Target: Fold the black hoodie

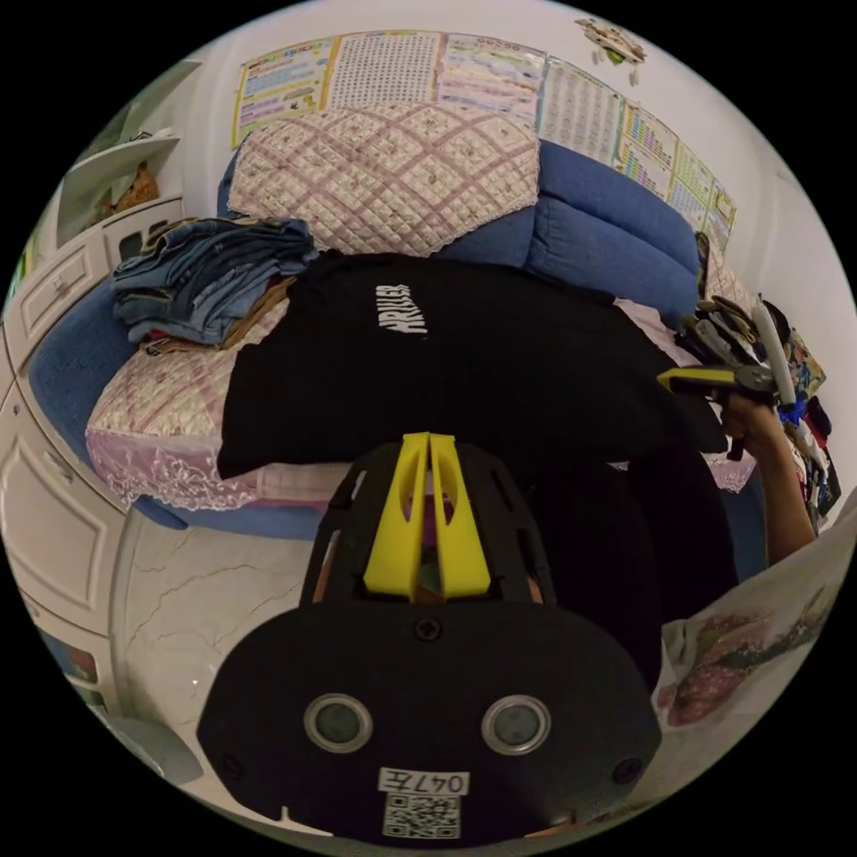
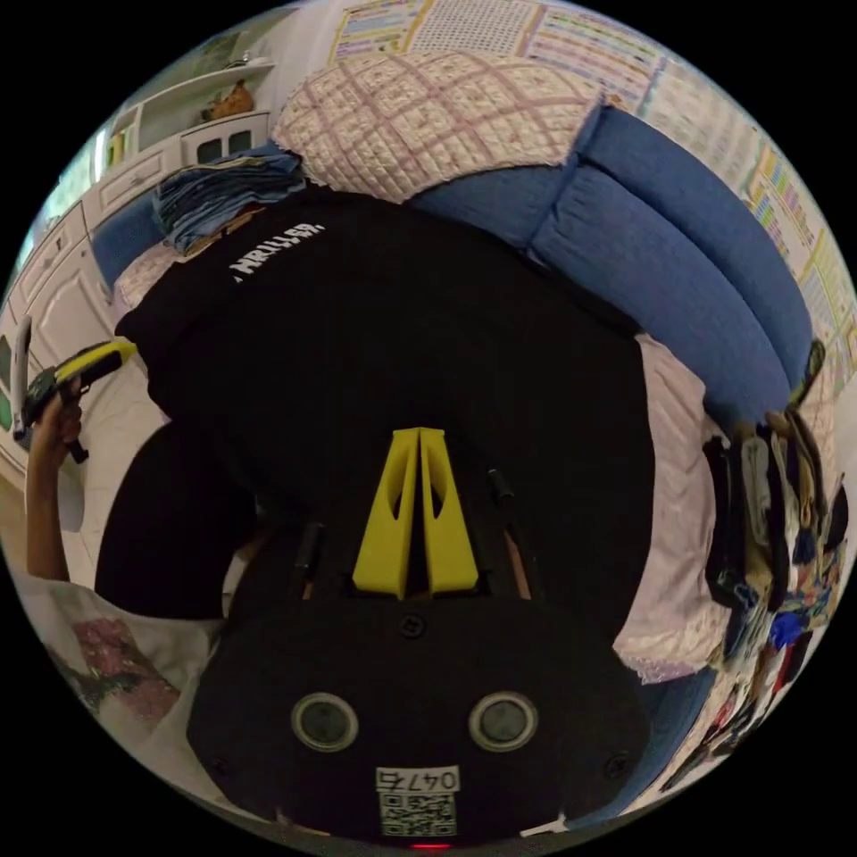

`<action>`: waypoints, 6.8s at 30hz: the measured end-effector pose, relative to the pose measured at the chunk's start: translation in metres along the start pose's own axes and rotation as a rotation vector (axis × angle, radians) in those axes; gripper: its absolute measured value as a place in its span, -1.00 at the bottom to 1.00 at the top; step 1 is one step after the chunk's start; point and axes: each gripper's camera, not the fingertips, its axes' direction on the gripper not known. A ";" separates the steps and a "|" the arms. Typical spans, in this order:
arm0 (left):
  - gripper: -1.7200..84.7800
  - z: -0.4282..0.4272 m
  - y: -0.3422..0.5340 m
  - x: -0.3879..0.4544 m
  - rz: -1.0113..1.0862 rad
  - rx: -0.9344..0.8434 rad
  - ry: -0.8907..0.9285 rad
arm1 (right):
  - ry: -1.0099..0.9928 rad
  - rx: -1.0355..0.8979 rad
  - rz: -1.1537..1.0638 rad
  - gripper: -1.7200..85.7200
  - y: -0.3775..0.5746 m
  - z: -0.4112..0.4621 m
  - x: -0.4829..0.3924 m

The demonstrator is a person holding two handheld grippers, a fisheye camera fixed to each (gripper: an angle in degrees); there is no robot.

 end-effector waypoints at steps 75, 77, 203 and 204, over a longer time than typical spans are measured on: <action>-0.98 0.303 0.029 -0.225 0.069 -0.237 -0.109 | -0.304 0.029 0.675 -0.98 0.825 0.289 0.171; -0.98 0.302 0.029 -0.222 0.072 -0.237 -0.110 | -0.291 0.027 0.677 -0.98 0.814 0.279 0.170; -0.92 0.100 -0.787 0.699 -0.109 -0.079 0.023 | -0.761 0.584 0.449 -0.99 -0.371 0.377 0.095; -0.95 0.107 -0.805 0.709 -0.059 -0.050 -0.017 | -0.759 0.585 0.452 -0.99 -0.380 0.376 0.094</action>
